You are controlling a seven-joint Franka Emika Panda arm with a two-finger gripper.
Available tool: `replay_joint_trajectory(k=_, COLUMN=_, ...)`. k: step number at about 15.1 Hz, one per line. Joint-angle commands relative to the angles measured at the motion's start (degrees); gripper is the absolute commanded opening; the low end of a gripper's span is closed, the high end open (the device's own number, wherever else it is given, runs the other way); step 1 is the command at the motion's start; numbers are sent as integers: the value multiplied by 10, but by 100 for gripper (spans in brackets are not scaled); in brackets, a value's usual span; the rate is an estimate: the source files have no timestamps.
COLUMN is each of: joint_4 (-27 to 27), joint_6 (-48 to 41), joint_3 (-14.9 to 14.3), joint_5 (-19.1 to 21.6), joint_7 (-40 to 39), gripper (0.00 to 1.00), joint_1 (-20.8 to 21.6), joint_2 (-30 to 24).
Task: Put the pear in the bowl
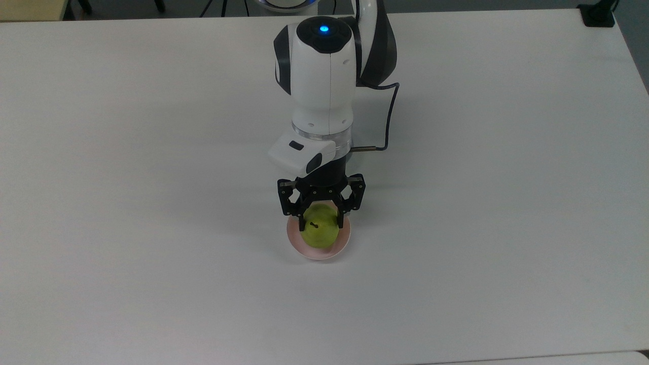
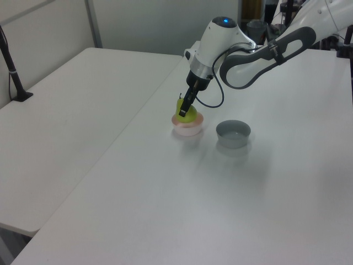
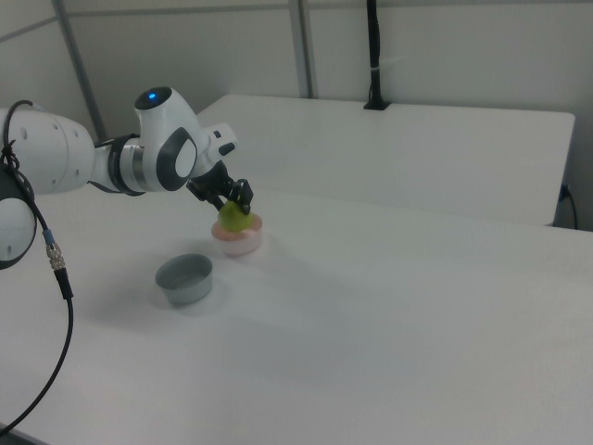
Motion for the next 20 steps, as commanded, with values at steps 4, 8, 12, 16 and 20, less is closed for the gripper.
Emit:
replay_joint_trajectory(k=4, joint_4=-12, joint_6=15, joint_3=-7, joint_5=-8, joint_7=14, gripper=86, joint_1=8, joint_2=-6)
replay_joint_trajectory(k=8, joint_4=-9, joint_6=9, joint_3=-7, joint_5=-7, joint_7=25, gripper=86, joint_1=6, joint_2=-12)
replay_joint_trajectory(k=12, joint_4=-3, joint_6=-56, joint_3=-7, joint_5=-5, joint_7=28, gripper=92, joint_1=5, joint_2=-38)
replay_joint_trajectory(k=16, joint_4=-2, joint_6=-155, joint_3=-7, joint_5=0, joint_7=28, gripper=100, joint_1=4, joint_2=-85)
replay_joint_trajectory(k=20, joint_4=-2, joint_6=-259, joint_3=-8, joint_5=0, joint_7=27, gripper=100, joint_1=2, joint_2=-140)
